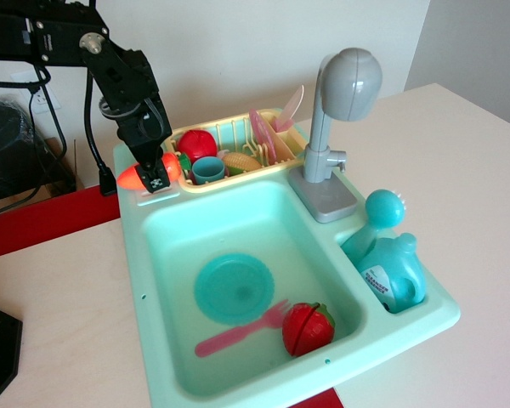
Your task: Put carrot on plate
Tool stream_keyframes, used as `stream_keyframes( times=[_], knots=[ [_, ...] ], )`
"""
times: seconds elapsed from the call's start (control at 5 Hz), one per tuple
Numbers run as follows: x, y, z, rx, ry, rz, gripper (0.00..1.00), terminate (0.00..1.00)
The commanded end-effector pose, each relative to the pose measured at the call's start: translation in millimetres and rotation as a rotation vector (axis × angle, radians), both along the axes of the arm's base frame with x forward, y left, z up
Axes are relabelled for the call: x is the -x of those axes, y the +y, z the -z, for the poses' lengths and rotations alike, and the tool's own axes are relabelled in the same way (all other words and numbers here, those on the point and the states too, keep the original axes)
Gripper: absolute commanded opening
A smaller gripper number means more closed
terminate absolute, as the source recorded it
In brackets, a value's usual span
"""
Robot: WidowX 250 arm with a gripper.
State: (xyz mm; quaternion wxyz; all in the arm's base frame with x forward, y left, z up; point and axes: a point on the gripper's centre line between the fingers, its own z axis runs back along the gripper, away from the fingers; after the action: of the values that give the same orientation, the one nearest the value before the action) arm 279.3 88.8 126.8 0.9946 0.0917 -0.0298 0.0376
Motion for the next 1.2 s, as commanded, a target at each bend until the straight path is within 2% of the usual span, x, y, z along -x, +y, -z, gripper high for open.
stream_keyframes(
  times=[0.0,0.2,0.6,0.8,1.0],
  knots=[
    [-1.9,3.4,-0.2,-0.014,-0.022,-0.015,1.00,0.00],
    [1.0,2.2,-1.1,-0.029,-0.056,-0.015,0.00,0.00],
    [2.2,-6.6,-13.8,-0.061,-0.132,0.010,0.00,0.00],
    [-8.2,-27.7,-36.2,-0.059,-0.211,0.069,0.00,0.00],
    [-18.1,-47.9,-49.1,-0.047,-0.254,0.117,0.00,0.00]
  ],
)
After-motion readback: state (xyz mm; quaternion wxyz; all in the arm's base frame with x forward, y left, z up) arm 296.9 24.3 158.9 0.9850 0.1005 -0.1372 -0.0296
